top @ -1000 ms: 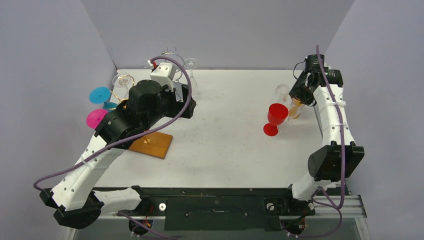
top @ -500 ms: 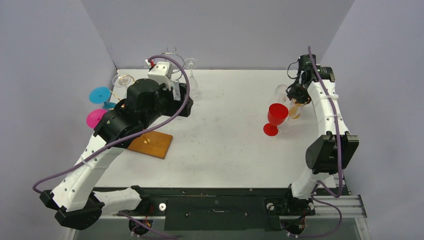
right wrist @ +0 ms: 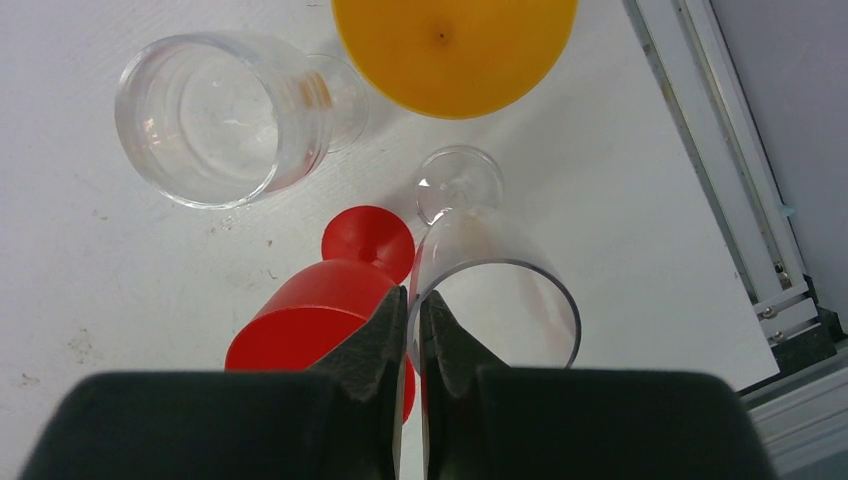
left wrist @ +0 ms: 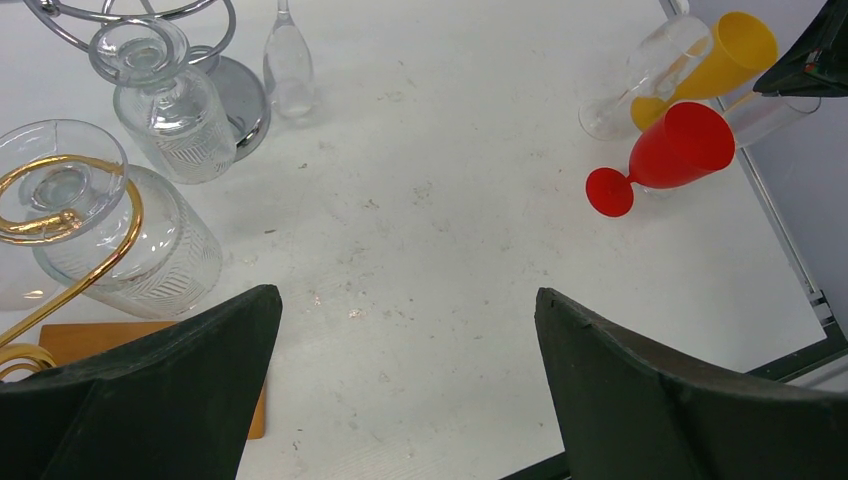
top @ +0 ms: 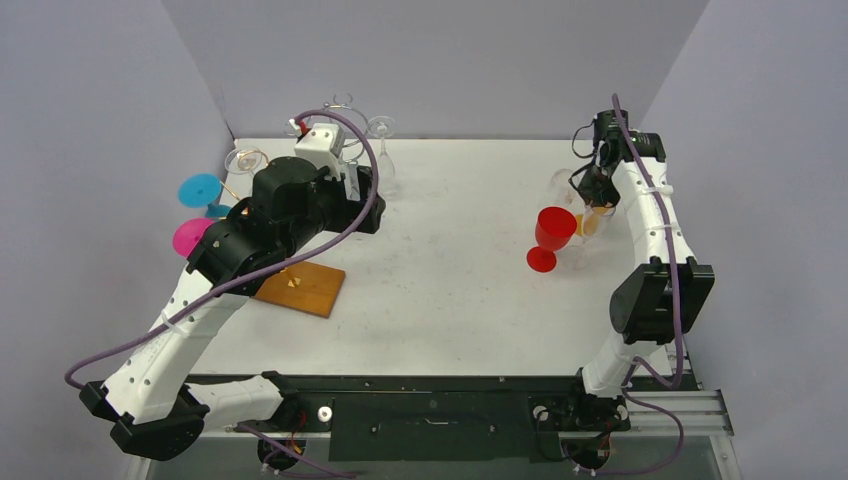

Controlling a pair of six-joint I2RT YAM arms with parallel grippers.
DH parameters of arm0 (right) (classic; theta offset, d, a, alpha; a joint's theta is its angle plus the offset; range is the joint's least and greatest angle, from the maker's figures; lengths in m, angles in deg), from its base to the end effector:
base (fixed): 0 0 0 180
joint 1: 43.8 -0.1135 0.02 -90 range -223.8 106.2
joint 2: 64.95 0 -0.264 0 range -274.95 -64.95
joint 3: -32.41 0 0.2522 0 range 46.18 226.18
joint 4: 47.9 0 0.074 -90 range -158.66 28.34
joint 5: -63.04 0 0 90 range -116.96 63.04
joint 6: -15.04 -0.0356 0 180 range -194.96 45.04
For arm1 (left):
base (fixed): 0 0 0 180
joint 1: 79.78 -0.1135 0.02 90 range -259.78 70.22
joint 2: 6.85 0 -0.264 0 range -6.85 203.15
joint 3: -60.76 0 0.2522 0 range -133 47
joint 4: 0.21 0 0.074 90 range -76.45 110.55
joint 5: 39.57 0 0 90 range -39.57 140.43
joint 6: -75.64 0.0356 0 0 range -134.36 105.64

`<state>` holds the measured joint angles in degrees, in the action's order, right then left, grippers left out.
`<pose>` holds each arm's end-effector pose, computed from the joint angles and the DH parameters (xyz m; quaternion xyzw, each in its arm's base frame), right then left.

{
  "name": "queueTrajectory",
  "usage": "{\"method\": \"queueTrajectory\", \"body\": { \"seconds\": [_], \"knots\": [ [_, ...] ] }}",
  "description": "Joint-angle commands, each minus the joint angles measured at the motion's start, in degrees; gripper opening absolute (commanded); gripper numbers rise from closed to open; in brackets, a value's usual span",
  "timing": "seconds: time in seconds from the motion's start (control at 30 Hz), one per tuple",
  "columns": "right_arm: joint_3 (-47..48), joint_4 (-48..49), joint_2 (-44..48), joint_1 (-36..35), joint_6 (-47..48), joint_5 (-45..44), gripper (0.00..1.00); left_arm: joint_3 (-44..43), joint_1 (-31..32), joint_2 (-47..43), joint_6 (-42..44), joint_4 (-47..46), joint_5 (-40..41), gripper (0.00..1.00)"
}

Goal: Take the wine glass off the wine glass rack
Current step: Place the wine glass at the center of the board.

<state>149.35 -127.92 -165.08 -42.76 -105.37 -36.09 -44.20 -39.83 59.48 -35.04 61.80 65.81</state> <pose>0.3569 -0.0121 0.3489 0.2806 0.9284 -0.0164 0.2430 0.1674 -0.1279 0.4697 0.0662 0.8288 -0.1782 0.5263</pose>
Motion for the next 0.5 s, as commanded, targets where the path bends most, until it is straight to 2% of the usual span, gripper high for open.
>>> {"method": "queueTrajectory", "body": {
  "seconds": [0.0,0.33,0.47],
  "knots": [
    [3.2,-0.6,0.0,-0.3,0.6,-4.4,0.00,0.4,-0.5,-1.0,0.6,-2.0,-0.7,0.96],
    [3.5,-0.5,-0.4,-0.3,0.8,-3.3,0.00,0.4,-0.5,-0.8,0.5,-2.1,-1.0,0.96],
    [3.6,-0.5,-0.4,-0.3,0.8,-3.4,0.04,0.3,-0.6,-0.8,0.5,-2.1,-1.1,0.96]
  ]
}}
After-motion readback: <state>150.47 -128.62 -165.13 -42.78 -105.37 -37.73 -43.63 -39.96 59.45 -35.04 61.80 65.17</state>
